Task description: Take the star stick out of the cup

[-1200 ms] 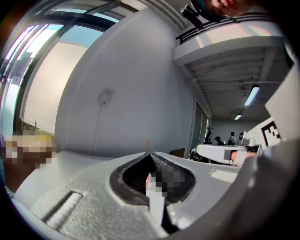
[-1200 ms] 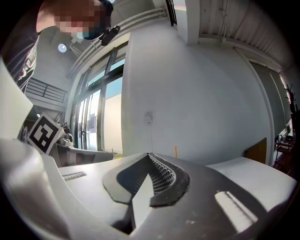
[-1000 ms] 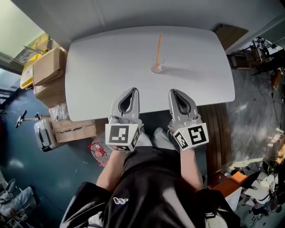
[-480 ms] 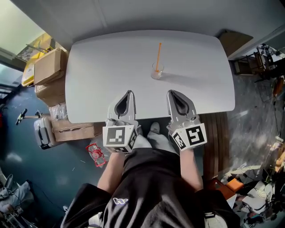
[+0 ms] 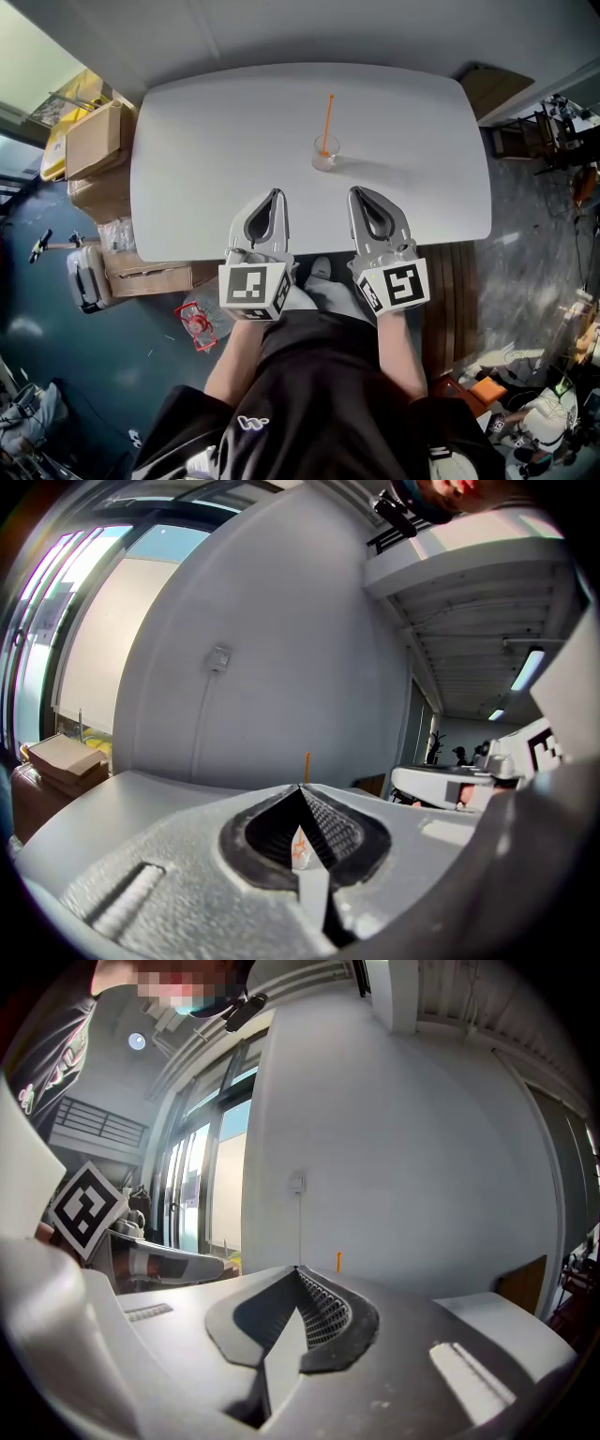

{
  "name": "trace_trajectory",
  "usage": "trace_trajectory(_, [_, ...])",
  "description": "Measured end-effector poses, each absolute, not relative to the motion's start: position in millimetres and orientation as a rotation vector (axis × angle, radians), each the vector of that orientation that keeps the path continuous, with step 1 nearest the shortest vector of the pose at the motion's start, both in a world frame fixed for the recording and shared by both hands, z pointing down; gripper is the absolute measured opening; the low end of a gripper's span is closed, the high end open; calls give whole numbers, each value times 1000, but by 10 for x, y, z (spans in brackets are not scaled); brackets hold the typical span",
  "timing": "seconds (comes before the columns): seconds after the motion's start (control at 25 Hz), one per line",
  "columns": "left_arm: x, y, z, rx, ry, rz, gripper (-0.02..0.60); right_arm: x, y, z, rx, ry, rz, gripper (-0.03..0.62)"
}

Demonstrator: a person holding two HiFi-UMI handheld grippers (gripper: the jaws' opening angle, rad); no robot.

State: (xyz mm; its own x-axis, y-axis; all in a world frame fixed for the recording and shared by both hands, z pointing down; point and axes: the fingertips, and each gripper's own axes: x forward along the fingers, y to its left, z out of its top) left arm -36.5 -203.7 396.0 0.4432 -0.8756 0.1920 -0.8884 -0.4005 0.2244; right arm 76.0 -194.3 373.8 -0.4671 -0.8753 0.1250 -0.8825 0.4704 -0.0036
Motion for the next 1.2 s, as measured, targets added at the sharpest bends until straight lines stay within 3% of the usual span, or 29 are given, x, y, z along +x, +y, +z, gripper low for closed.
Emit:
trace_trajectory(0.44, [-473, -2051, 4097, 2355, -1547, 96, 5, 680, -2212, 3805, 1505, -2601, 74, 21])
trace_trajectory(0.84, [-505, -2059, 4131, 2342, -1556, 94, 5, 635, -2441, 3893, 1436, -2605, 76, 83])
trace_trajectory(1.2, [-572, -2137, 4065, 2339, -1598, 56, 5, 627, -2700, 4096, 1383, -2589, 121, 84])
